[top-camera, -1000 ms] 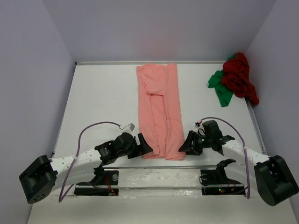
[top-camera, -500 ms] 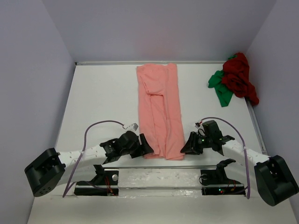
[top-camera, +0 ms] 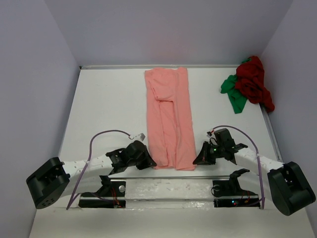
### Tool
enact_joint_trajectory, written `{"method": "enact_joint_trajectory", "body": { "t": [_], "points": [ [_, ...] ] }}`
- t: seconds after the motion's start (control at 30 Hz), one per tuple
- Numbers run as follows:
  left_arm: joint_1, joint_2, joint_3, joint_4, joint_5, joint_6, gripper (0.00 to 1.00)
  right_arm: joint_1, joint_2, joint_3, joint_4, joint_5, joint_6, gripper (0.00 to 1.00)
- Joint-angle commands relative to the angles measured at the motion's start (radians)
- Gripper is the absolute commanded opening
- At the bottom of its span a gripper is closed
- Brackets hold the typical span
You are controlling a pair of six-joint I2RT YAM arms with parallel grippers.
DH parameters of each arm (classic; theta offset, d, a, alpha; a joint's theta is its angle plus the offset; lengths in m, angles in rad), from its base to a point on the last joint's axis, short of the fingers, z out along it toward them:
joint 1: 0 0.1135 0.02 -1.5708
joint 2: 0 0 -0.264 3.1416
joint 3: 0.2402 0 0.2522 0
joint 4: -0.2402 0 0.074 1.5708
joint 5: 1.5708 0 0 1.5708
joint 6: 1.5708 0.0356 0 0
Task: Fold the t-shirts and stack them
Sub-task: Fold the tshirt
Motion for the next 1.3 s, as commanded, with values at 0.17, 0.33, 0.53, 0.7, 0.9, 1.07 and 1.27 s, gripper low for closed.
{"method": "enact_joint_trajectory", "body": {
  "t": [0.17, 0.33, 0.53, 0.7, 0.9, 1.07, 1.27],
  "points": [
    [-0.009, 0.002, 0.065, -0.178, -0.063, 0.047, 0.00, -0.005, -0.050, 0.051, -0.063, -0.010, -0.019, 0.00],
    [-0.007, 0.039, 0.144, -0.233, -0.124, 0.089, 0.00, -0.005, -0.048, 0.099, -0.091, -0.008, -0.030, 0.00],
    [-0.007, 0.091, 0.192, -0.216, -0.130, 0.109, 0.00, -0.005, -0.054, 0.162, -0.137, 0.005, -0.050, 0.00],
    [-0.006, 0.128, 0.236, -0.218, -0.150, 0.132, 0.00, -0.005, -0.033, 0.200, -0.142, 0.008, -0.063, 0.00],
    [-0.003, 0.136, 0.299, -0.256, -0.184, 0.158, 0.00, -0.005, 0.002, 0.235, -0.140, 0.018, -0.079, 0.00],
    [0.016, 0.117, 0.332, -0.272, -0.182, 0.181, 0.00, -0.005, 0.038, 0.263, -0.134, 0.024, -0.091, 0.00],
    [0.031, 0.111, 0.353, -0.281, -0.181, 0.193, 0.00, -0.005, 0.068, 0.309, -0.134, 0.028, -0.105, 0.00]
  ]
}}
